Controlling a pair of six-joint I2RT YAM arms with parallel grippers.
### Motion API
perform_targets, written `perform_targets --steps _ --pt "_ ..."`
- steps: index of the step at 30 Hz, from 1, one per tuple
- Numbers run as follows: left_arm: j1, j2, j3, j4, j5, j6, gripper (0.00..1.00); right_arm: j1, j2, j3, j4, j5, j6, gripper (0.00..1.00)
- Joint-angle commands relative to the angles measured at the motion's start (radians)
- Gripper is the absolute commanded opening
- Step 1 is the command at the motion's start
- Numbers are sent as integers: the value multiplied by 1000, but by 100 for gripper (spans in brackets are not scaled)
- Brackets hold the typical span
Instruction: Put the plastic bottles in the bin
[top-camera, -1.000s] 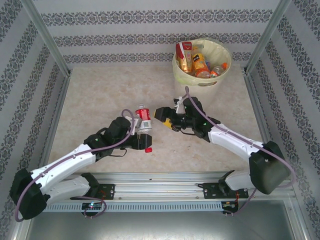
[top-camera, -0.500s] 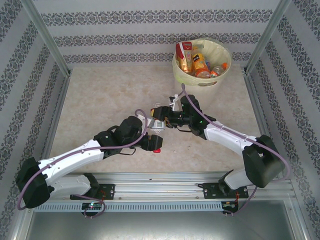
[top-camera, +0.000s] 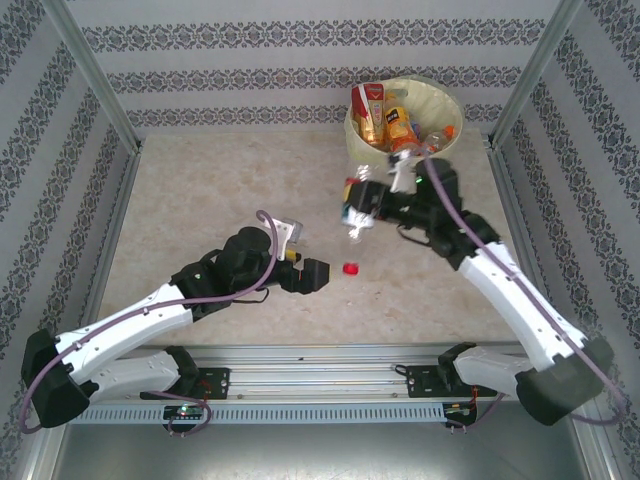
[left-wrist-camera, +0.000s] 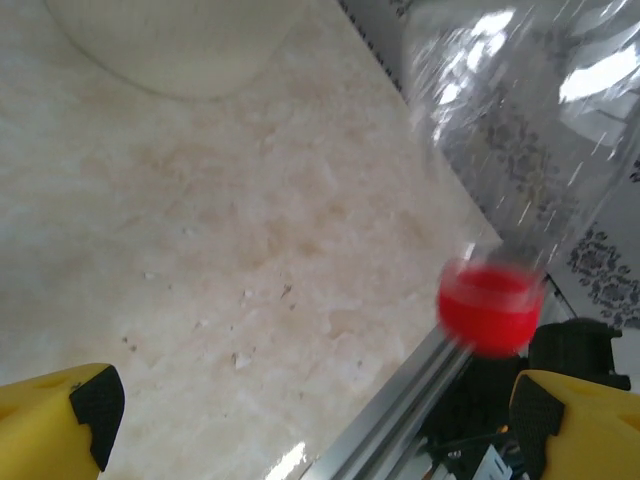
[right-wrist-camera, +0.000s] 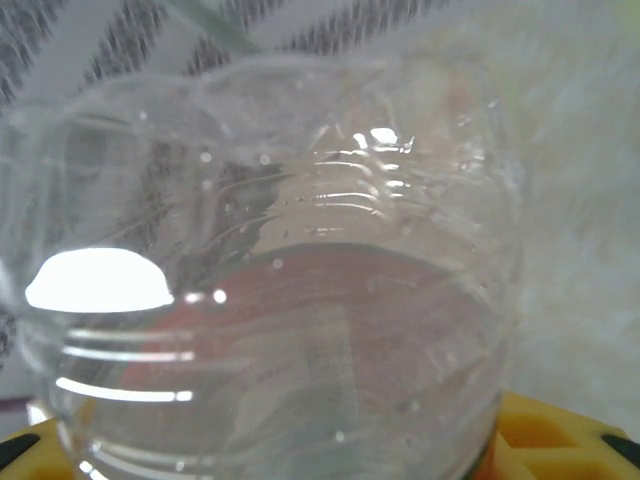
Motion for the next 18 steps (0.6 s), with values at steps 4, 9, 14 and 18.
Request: perform_targets --steps 4,9,14,18 --pt "-8 -17 45 74 -70 76 100 -153 14 307 -255 131 -229 49" --pt "-8 -21 46 66 -81 91 100 -218 134 560 -295 257 -329 49" --pt "-8 -48 37 44 -103 102 100 -235 272 763 -284 413 -415 49" --pt "-8 -73 34 30 -122 119 100 -240 385 901 -290 508 -479 48"
